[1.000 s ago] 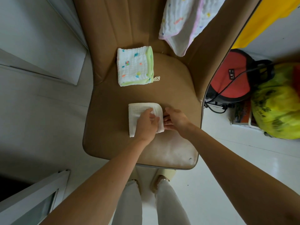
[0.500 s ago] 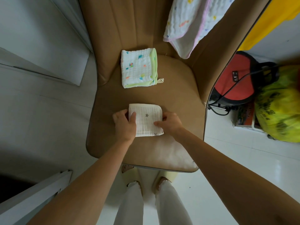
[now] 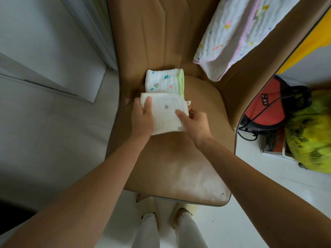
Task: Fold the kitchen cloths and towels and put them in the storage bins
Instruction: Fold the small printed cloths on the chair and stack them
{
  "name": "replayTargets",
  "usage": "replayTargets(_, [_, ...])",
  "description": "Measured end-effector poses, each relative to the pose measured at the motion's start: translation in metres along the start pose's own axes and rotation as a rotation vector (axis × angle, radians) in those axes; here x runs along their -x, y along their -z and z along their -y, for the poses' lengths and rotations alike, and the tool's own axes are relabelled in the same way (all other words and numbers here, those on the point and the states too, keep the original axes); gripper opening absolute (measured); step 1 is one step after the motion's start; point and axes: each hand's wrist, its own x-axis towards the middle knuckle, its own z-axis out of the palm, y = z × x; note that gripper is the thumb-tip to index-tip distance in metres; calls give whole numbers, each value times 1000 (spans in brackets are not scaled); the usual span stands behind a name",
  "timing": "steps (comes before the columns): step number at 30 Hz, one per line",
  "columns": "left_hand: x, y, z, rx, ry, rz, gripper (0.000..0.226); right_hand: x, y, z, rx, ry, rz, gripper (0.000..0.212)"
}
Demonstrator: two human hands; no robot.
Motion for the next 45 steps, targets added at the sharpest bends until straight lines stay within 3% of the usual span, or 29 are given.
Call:
replayTargets(5, [-63,-10,-30,-192,-202,-155,35,-41,-20,33,251,407,-208,17])
replayTargets(9, [-86,-11,-16,-314,-412,-93,45,-63,-24,32,445,596,-197,20])
replayTargets(12, [-85,-13,-3,-489,-589,-26,47,-76,-24,21,596,636,-155,37])
replayTargets(15, [-87,-15,19,-858,-552,158,53,-90,-20,1,1019,661,-11,52])
replayTargets(17, [-91,-15,28,-949,-428,376,60,-99,-15,-8,1272,558,98,58])
replayTargets(19, [-97,-14,25,-979,-342,498,62,-104,-10,-5,1352,467,158,59])
replayTargets(22, [-99,-9,-1,-1113,-339,490,61,-93,-7,16,1192,468,131,56])
replayTargets(24, [-90,-3,-28,-1079,-467,357,53,-71,1,34,920,584,-42,44])
replayTargets(27, [-70,1,-84,-672,-542,261,35,-30,26,75,610,752,-361,28])
replayTargets(29, [-59,-2,-130,-420,-497,289,34,-14,49,115,442,707,-573,27])
replayTargets(32, [-53,-15,-196,-201,-486,296,45,-13,80,175,105,538,-786,43])
replayTargets(34, [-51,-30,-236,-131,-421,324,53,-15,92,205,-71,373,-785,43])
replayTargets(38, [-43,-42,-282,-33,-240,338,39,-9,105,228,-172,221,-456,4])
replayTargets(41, [-27,-39,-290,-42,-265,466,29,16,130,243,-151,245,-343,15])
replayTargets(45, [5,-30,-314,-9,-138,444,15,61,168,255,-27,212,-330,17])
